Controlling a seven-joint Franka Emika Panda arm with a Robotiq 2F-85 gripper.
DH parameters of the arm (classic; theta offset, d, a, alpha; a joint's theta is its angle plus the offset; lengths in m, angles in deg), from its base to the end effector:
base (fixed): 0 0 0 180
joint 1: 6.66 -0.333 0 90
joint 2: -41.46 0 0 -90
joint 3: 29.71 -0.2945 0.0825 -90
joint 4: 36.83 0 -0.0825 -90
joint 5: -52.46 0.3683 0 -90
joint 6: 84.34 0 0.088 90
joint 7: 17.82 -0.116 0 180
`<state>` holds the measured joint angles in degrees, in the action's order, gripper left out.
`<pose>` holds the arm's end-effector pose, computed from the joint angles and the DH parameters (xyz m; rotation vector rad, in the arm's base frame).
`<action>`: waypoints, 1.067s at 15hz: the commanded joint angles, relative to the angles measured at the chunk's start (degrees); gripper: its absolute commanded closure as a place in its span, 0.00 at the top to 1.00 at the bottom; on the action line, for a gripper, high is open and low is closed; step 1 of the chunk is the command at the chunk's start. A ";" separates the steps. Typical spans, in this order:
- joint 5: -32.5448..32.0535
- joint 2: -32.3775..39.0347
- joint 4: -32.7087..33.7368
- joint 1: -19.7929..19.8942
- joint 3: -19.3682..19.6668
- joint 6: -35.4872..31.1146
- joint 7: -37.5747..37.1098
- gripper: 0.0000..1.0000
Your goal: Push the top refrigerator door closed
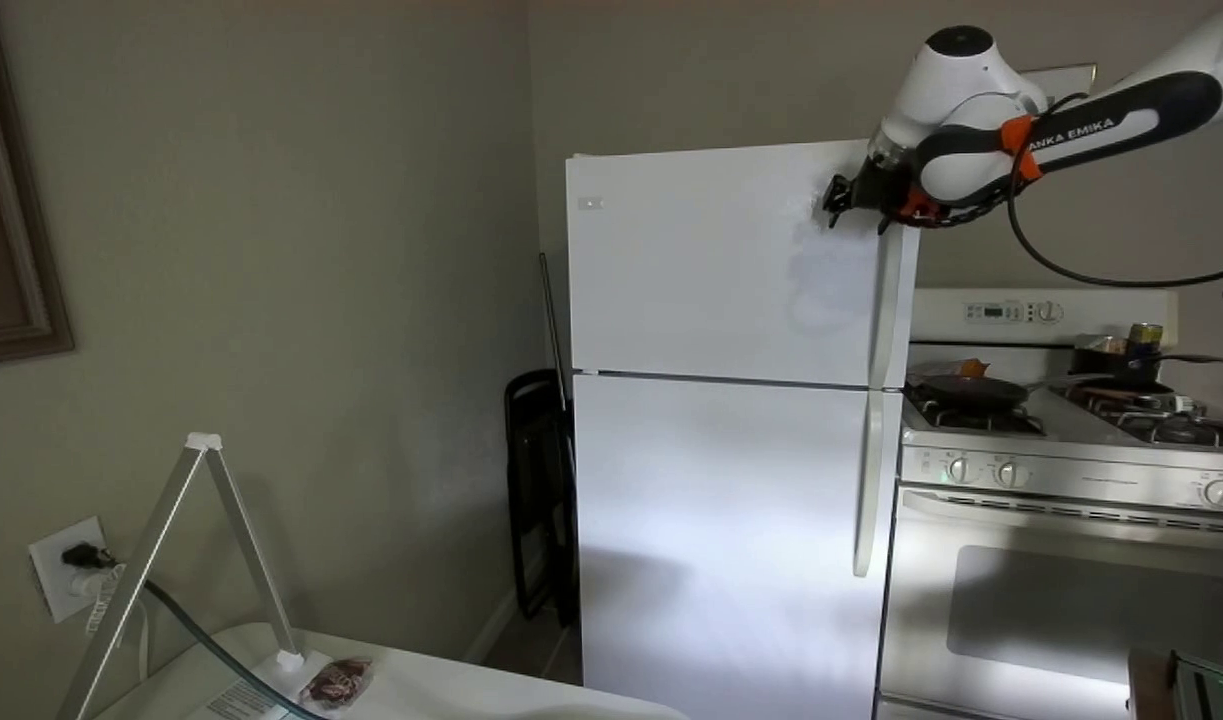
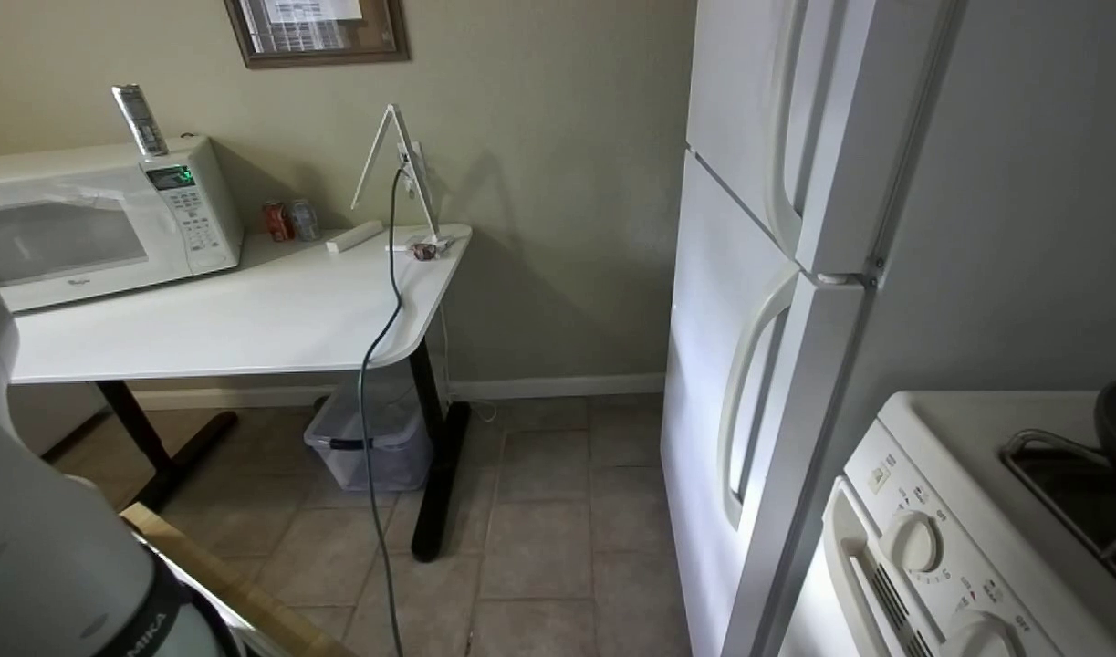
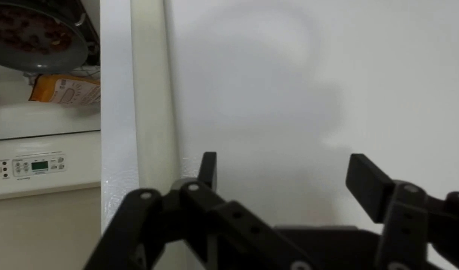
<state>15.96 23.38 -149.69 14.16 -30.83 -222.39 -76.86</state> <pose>0.4733 -0.1755 0.6683 2.2151 -1.2972 1.2202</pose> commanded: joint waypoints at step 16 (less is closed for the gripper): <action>-20.77 14.51 13.22 -4.61 6.73 0.29 -19.73 0.00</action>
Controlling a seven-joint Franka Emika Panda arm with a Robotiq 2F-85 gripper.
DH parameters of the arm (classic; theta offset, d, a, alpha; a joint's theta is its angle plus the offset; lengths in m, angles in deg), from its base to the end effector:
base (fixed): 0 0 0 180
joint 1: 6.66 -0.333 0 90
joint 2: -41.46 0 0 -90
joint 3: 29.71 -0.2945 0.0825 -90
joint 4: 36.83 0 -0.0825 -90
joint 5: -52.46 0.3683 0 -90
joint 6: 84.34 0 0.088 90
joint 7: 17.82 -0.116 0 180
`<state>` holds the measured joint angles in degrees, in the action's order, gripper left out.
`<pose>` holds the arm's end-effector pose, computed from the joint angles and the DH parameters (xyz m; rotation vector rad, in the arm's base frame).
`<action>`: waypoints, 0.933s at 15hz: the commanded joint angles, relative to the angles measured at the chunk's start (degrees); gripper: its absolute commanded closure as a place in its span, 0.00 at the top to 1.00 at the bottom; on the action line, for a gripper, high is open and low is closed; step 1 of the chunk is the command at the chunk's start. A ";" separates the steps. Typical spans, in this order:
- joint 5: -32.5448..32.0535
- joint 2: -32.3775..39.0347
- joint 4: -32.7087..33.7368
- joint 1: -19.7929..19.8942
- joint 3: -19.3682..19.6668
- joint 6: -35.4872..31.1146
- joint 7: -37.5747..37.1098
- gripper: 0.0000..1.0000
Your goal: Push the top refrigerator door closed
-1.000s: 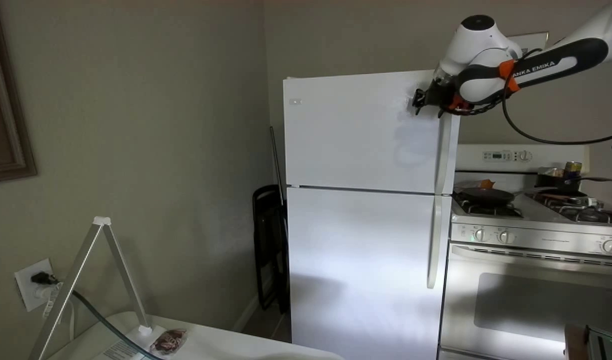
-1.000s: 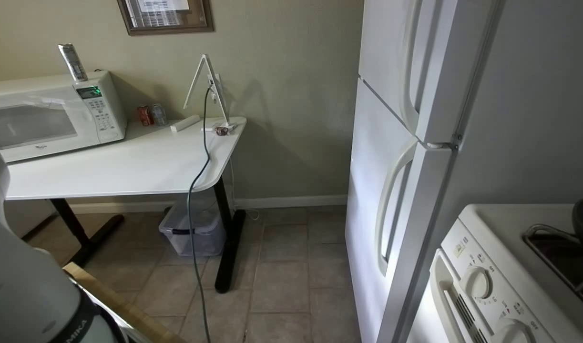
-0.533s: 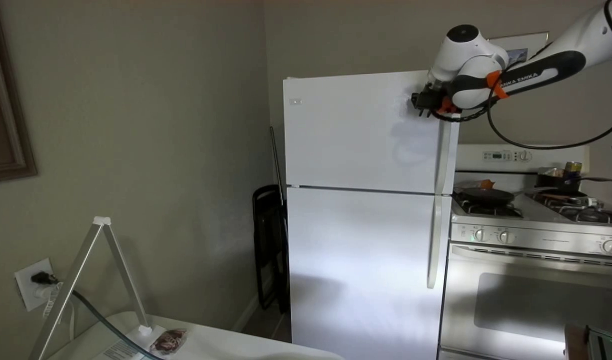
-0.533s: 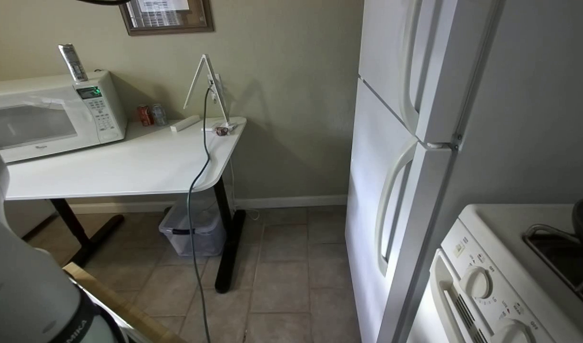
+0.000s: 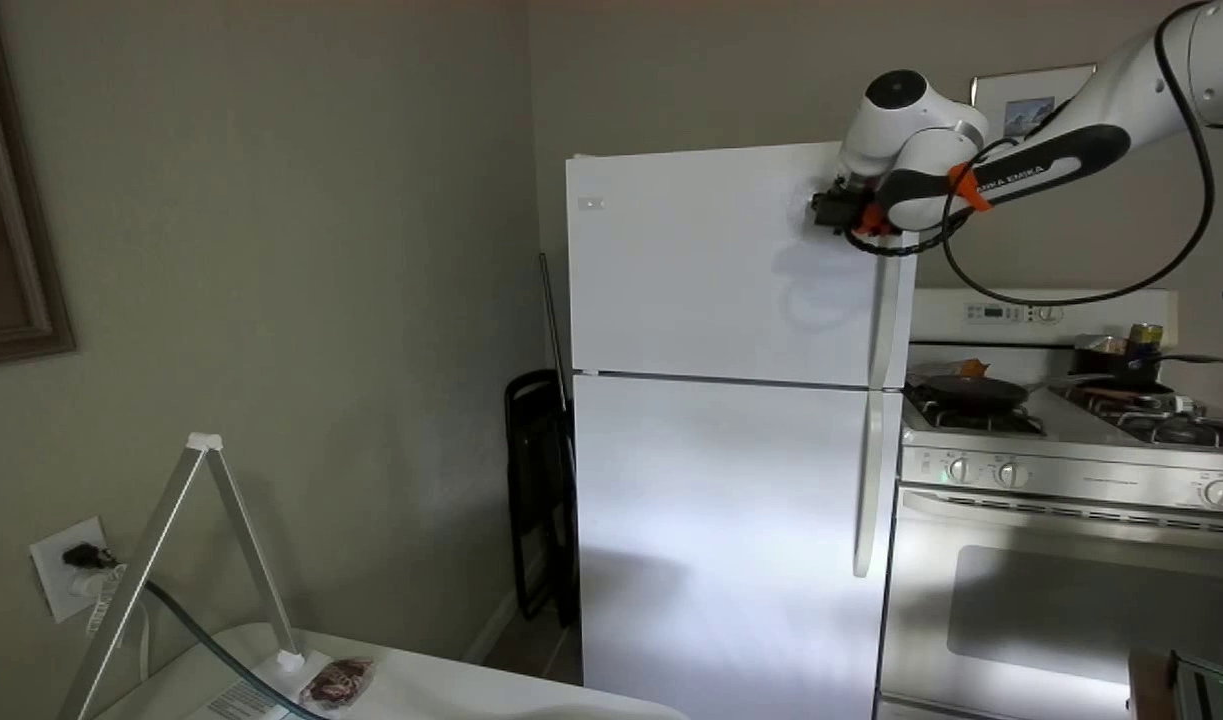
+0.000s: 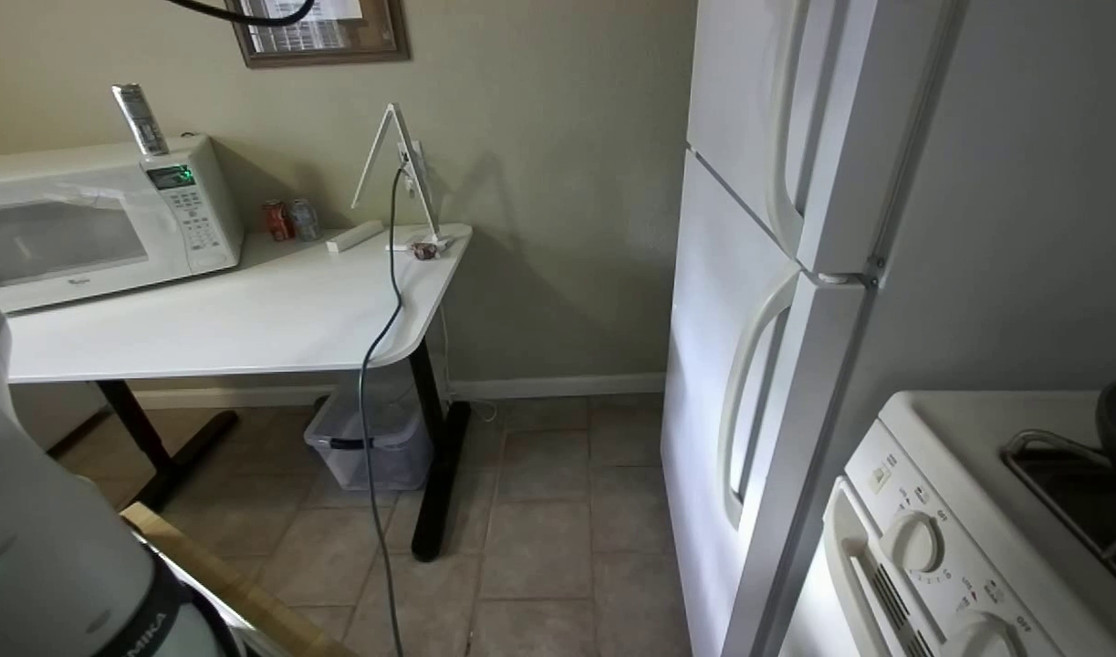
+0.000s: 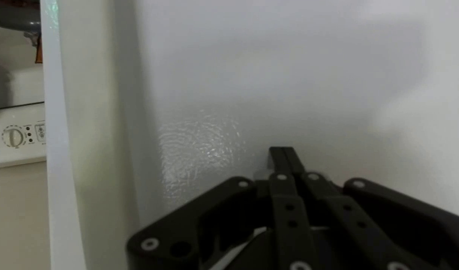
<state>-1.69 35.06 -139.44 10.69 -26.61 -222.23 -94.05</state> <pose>0.5278 -0.2095 0.6539 1.9712 -1.3518 1.3056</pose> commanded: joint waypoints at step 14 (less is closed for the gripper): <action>15.69 -2.35 0.41 -7.33 2.74 18.72 27.70 0.11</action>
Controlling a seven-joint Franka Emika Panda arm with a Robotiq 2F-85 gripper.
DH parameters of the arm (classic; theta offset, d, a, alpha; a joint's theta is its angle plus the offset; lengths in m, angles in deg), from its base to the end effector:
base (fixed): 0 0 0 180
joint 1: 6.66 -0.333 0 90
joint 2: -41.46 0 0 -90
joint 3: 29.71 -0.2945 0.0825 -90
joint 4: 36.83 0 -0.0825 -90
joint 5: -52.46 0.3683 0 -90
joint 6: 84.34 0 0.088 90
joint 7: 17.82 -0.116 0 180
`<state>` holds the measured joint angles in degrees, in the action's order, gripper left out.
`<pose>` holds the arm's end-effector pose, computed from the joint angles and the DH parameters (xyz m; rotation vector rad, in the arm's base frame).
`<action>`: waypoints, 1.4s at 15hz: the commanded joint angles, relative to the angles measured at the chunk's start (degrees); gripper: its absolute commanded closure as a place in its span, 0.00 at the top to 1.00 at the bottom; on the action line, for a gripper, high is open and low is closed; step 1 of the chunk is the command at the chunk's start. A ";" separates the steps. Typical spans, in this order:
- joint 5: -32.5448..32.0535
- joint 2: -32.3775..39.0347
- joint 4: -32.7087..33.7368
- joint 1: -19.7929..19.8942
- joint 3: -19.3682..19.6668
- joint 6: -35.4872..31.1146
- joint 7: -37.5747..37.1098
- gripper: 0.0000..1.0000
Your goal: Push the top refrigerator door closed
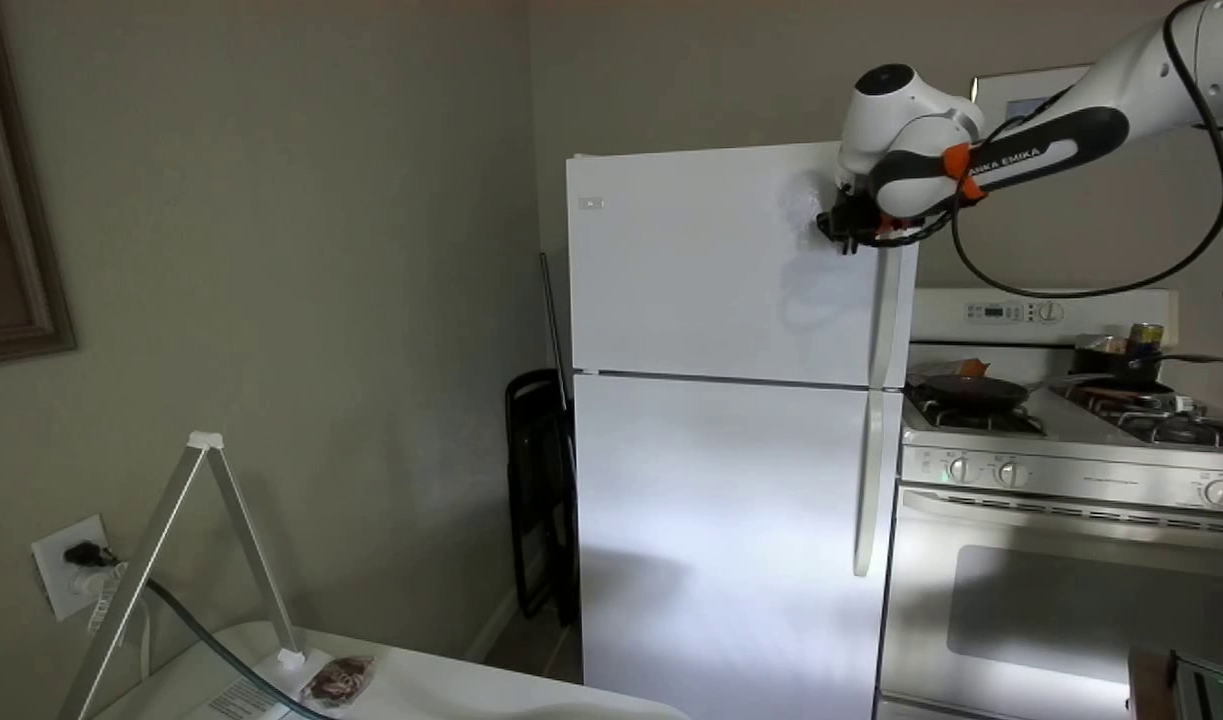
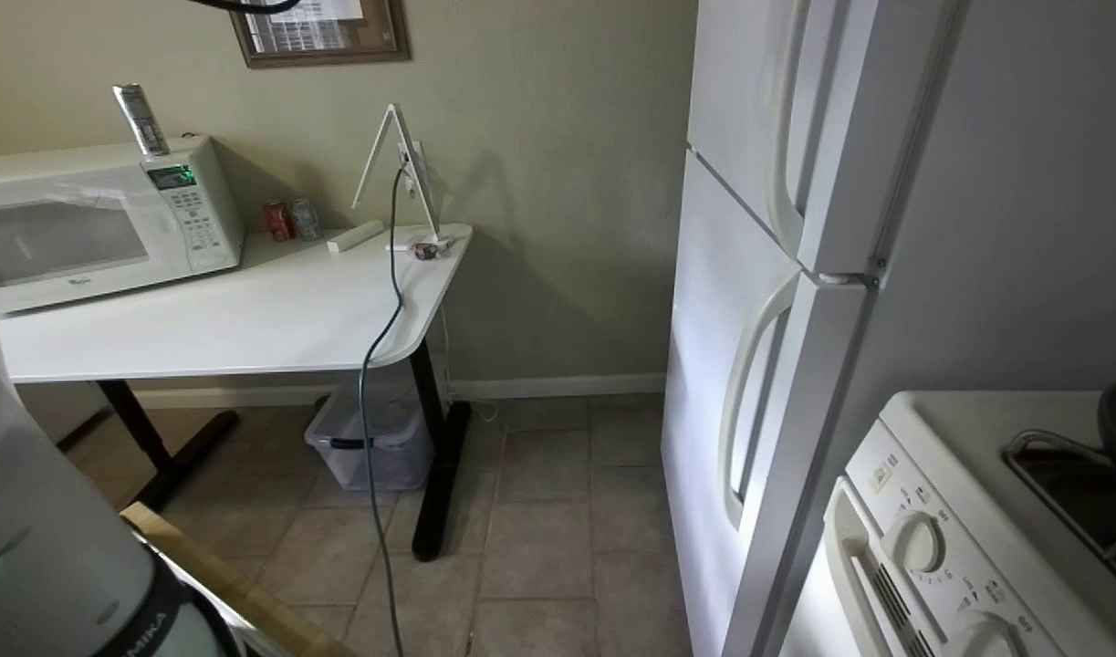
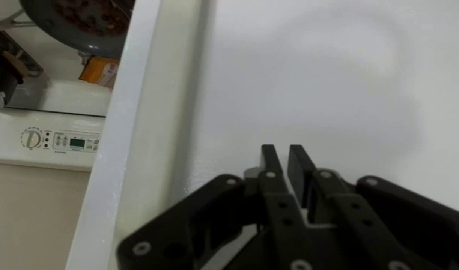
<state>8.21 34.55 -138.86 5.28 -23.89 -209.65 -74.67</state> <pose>0.5195 -0.2020 0.6402 2.1582 -1.2018 0.9390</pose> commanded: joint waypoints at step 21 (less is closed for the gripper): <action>28.36 -7.48 2.77 -3.28 0.64 28.44 47.53 1.00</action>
